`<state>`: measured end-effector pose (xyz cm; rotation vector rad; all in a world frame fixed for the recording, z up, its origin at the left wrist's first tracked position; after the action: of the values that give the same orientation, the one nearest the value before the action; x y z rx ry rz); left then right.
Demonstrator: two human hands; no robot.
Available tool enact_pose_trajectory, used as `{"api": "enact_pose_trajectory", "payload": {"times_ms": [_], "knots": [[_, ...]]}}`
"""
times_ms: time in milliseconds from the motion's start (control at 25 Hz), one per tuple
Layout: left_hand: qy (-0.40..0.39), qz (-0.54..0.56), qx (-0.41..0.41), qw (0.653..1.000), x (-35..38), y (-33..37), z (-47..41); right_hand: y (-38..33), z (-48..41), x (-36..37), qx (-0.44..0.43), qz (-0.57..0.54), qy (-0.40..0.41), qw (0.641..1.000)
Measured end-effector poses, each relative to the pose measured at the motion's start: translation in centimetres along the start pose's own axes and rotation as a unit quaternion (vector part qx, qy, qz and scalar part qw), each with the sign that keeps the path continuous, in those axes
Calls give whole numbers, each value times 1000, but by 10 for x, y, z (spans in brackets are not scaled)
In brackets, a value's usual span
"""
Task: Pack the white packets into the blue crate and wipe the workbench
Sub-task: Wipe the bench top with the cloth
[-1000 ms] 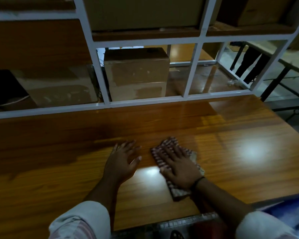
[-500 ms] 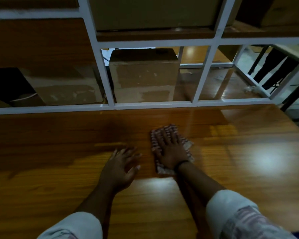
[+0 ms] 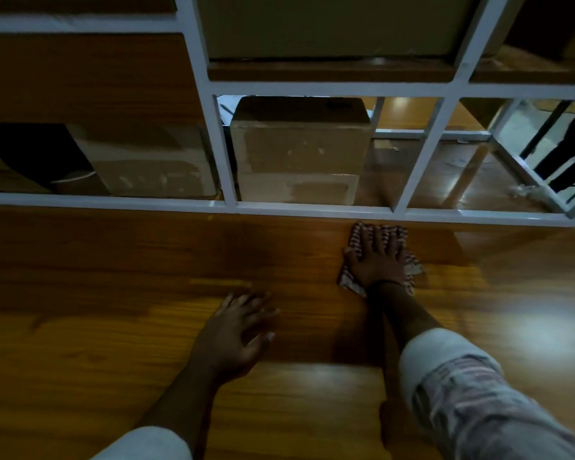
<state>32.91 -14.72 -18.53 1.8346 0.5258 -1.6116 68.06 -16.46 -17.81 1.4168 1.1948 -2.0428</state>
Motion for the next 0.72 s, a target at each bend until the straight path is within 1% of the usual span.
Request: {"api": "enact_pose_trajectory", "payload": {"times_ms": [80,160,200,280,320,360,400,440,480,560,600,640,720], "knots": [[-1,3,4,1000,0,1,-1,-33,-4,16,-54,11,-12,998],[5,0,7,1000,2,2,-3,-66,11,33,-149,24,-52,987],[9,1,7,1000,2,2,-3,-78,26,41,-206,28,-77,975],[15,5,5,1000,2,1,-3,-83,66,51,-301,42,-105,947],[13,9,5,1000,1,2,-3,-70,77,52,-315,40,-101,943],[12,13,5,1000,1,2,-3,-52,80,49,-307,35,-80,948],[13,16,4,1000,1,3,-2,-31,75,45,-279,36,-47,958],[14,17,1,1000,1,3,-2,-11,61,40,-239,45,-17,970],[12,14,1,1000,0,4,-2,4,43,32,-186,49,-4,981],[9,14,4,1000,-1,3,-2,11,10,19,-88,32,-2,996],[12,17,1,1000,0,2,-2,5,-5,17,-70,28,7,997],[12,16,-1,1000,0,2,-2,-7,-16,19,-74,30,12,997],[12,10,1,1000,0,3,-2,-37,-32,27,-99,33,-9,995]]}}
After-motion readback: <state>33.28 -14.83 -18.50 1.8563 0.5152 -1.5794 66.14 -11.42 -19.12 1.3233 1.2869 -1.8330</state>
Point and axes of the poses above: each hand's wrist, its own z-axis away from the middle knuckle, its own x-axis out of the palm, y = z × x, the point moved 1 cm from there along -z, towards the middle knuckle, and after that the axes turned 14 degrees about -z, right-handed, at the moved point
